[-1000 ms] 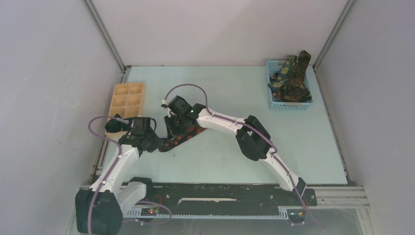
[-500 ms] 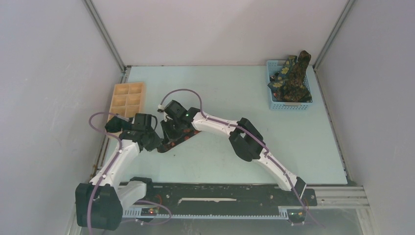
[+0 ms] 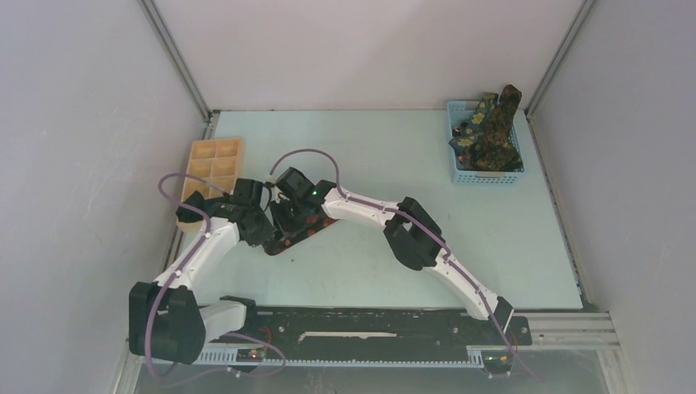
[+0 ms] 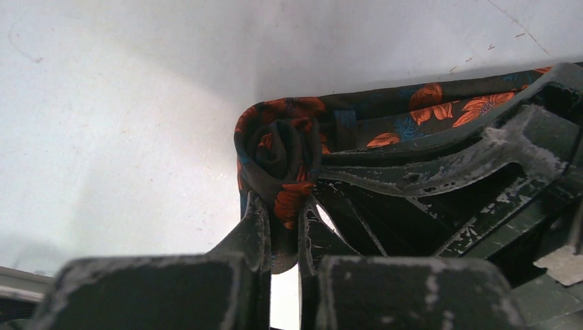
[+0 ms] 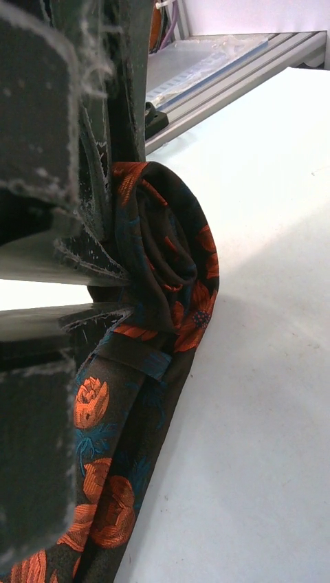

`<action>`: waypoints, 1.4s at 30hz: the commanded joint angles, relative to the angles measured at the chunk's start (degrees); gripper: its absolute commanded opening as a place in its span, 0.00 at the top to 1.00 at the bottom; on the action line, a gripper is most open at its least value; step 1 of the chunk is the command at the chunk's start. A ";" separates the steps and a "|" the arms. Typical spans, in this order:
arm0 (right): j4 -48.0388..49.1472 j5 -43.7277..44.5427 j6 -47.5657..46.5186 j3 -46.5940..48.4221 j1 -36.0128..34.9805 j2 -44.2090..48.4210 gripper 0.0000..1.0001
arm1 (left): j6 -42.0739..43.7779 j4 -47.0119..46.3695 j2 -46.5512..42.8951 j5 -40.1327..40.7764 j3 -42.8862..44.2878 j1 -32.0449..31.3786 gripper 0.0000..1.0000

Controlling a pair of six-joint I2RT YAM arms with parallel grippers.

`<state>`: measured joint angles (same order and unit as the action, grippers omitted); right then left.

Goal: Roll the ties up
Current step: Roll the tie at the center of the board.

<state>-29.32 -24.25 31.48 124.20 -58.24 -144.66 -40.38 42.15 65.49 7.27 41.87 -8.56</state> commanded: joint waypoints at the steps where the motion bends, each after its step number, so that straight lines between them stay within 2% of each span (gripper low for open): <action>1: 3.96 -3.90 1.82 -1.97 -0.19 1.11 0.82 | -0.16 -4.12 2.40 -0.42 4.22 -2.56 1.00; 13: 7.77 -3.90 1.79 -10.81 2.68 6.63 0.83 | -0.66 -3.96 10.08 2.00 7.29 -6.36 1.00; 31: 11.06 -2.07 0.72 -23.27 8.54 16.84 0.84 | -1.58 -7.58 17.56 0.90 8.17 -7.18 0.99; 33: 11.14 -2.10 0.77 -23.92 8.87 17.13 0.84 | -1.84 -8.12 18.10 0.49 8.14 -7.26 0.92; 38: 11.15 -2.08 0.77 -24.53 9.03 17.45 0.84 | -2.62 -8.79 17.73 -0.17 7.60 -7.37 0.64; 42: 11.05 -1.96 0.77 -24.45 9.07 17.50 0.84 | -3.27 -9.45 16.07 -0.66 6.80 -7.48 0.52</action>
<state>-19.99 -26.72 32.80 99.61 -48.95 -130.89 -41.85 36.49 82.28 8.32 49.30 -15.59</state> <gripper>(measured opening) 0.163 0.446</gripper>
